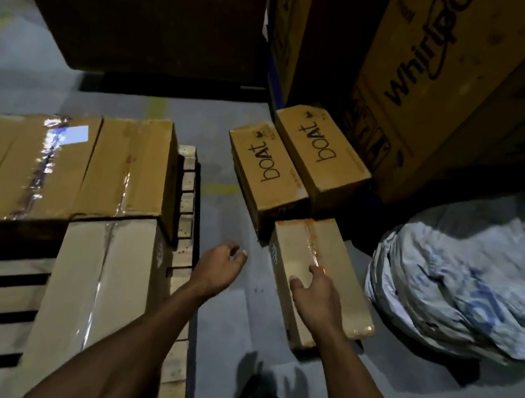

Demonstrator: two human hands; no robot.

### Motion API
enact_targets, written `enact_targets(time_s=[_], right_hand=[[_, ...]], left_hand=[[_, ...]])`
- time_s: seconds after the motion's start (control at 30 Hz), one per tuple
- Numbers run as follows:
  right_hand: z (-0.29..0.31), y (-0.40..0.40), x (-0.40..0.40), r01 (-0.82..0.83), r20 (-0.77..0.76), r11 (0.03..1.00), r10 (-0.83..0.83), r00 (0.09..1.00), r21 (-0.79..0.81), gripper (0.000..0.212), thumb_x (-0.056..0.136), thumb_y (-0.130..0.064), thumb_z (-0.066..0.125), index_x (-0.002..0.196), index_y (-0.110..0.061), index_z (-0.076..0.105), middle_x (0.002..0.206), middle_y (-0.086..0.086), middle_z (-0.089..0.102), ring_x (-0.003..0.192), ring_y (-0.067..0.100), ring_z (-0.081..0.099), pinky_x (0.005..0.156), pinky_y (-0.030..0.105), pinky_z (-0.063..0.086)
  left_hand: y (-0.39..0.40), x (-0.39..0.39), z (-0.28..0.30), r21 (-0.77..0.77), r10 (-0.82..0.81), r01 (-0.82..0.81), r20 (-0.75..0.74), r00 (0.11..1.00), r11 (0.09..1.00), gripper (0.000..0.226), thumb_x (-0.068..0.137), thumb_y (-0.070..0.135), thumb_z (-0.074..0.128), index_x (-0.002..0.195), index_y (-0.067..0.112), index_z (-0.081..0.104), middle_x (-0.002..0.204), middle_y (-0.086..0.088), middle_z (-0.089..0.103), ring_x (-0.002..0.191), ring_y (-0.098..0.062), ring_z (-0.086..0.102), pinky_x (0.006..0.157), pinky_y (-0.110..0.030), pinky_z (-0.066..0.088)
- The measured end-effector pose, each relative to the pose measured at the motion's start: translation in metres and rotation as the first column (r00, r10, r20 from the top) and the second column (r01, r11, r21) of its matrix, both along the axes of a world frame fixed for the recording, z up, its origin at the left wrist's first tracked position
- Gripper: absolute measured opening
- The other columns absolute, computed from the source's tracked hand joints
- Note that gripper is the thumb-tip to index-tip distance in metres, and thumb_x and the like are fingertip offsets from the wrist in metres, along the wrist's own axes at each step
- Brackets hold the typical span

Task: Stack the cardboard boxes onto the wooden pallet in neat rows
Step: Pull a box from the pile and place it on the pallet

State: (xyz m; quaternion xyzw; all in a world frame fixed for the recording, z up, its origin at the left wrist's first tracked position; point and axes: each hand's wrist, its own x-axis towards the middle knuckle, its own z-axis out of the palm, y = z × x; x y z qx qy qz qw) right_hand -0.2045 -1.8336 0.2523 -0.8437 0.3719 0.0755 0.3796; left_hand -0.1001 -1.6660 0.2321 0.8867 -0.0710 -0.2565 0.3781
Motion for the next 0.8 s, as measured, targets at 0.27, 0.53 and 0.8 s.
enact_targets(time_s=[0.27, 0.53, 0.8], right_hand=[[-0.027, -0.104, 0.149, 0.045, 0.036, 0.997, -0.048, 0.998, 0.066, 0.060, 0.094, -0.039, 0.057, 0.147, -0.018, 0.041, 0.145, 0.010, 0.048, 0.132, 0.032, 0.045, 0.106, 0.039, 0.040], [-0.020, -0.208, 0.273, 0.051, -0.004, 0.998, -0.051, 0.999, 0.042, 0.055, 0.092, -0.045, 0.056, 0.140, -0.020, 0.048, 0.135, 0.010, 0.055, 0.123, 0.031, 0.050, 0.101, 0.045, 0.045], [-0.072, -0.278, 0.365, 0.159, -0.098, 0.986, -0.154, 0.983, 0.054, 0.067, 0.092, -0.040, 0.061, 0.149, -0.018, 0.035, 0.144, 0.010, 0.046, 0.131, 0.031, 0.043, 0.101, 0.041, 0.040]], left_hand=[[-0.120, 0.136, -0.010, -0.061, 0.070, -0.076, -0.093, 0.993, 0.995, 0.032, 0.105, 0.036, 0.046, 0.111, 0.014, 0.068, 0.111, -0.009, 0.067, 0.104, -0.029, 0.061, 0.090, -0.037, 0.047], [-0.217, 0.258, -0.009, -0.202, 0.251, -0.336, -0.354, 0.901, 0.920, 0.021, 0.105, 0.033, 0.048, 0.100, 0.016, 0.060, 0.117, -0.008, 0.060, 0.114, -0.027, 0.054, 0.101, -0.036, 0.042], [-0.292, 0.359, -0.073, -0.223, 0.247, -0.481, -0.636, 0.731, 0.848, 0.053, 0.106, 0.038, 0.043, 0.152, 0.012, 0.040, 0.149, -0.013, 0.049, 0.135, -0.033, 0.046, 0.109, -0.040, 0.037]])
